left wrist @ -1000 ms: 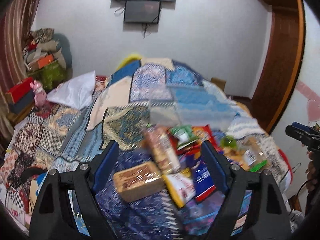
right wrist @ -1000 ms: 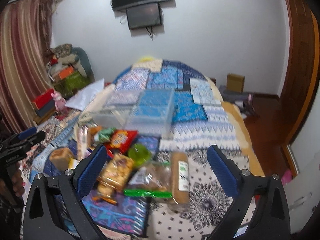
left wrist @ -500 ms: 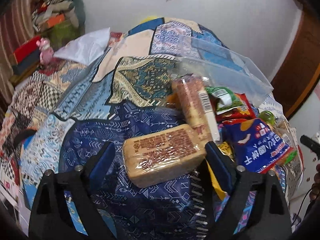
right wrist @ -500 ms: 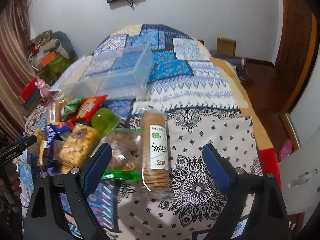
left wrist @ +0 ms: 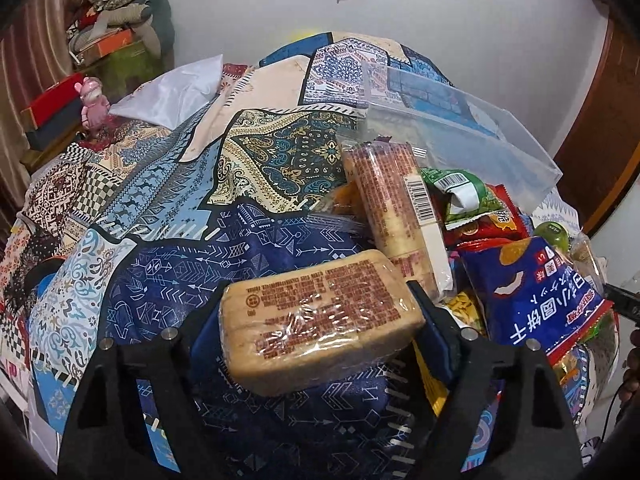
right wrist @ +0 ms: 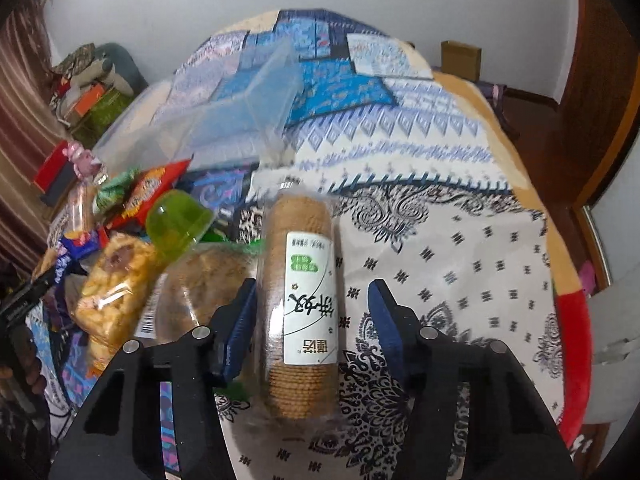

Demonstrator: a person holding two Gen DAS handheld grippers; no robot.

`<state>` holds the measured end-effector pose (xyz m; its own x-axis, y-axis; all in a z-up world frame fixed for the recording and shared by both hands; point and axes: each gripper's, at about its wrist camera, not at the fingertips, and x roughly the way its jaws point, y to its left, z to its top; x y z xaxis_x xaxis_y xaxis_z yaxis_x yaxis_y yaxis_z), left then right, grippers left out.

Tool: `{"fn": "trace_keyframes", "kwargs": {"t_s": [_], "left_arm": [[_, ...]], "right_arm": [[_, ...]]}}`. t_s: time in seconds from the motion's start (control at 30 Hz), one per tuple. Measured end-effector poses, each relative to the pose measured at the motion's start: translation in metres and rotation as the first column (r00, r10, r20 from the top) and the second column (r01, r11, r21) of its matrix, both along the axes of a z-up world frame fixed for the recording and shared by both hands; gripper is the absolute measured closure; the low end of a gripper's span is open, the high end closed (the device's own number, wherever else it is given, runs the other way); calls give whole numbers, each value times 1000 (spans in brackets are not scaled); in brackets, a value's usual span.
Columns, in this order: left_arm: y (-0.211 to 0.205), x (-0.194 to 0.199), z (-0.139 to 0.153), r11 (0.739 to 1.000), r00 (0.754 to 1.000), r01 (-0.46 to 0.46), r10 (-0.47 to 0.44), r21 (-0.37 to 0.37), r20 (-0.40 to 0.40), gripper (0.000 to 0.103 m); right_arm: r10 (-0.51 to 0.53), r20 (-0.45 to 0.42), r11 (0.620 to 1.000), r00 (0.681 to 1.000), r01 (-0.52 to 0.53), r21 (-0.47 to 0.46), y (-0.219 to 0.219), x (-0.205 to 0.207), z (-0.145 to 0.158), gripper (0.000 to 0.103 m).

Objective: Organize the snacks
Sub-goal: 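Grasp the wrapped bread loaf with left tool while right tool grasps biscuit roll, then carry bread loaf and biscuit roll into the clear box and release both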

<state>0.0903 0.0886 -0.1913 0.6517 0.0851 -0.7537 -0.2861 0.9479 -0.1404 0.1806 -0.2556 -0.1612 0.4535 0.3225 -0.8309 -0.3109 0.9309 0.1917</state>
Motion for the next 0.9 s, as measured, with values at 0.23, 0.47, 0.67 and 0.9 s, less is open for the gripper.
{"fn": "trace_keyframes", "kwargs": {"t_s": [0.23, 0.47, 0.67, 0.9], "left_arm": [[2, -6, 11, 1000, 1000, -4, 4, 11, 15, 22], [9, -8, 43, 1000, 997, -15, 13, 26, 81, 22], [5, 8, 76, 999, 987, 12, -18, 44, 157, 22], [-9, 45, 104, 996, 974, 77, -85, 46, 209, 22]], "right_arm": [[23, 11, 1000, 1000, -23, 7, 2, -3, 3, 69], [7, 64, 999, 998, -10, 47, -3, -7, 26, 70], [23, 147, 996, 989, -36, 86, 5, -5, 60, 70], [72, 227, 989, 971, -99, 109, 32, 8, 89, 70]]}}
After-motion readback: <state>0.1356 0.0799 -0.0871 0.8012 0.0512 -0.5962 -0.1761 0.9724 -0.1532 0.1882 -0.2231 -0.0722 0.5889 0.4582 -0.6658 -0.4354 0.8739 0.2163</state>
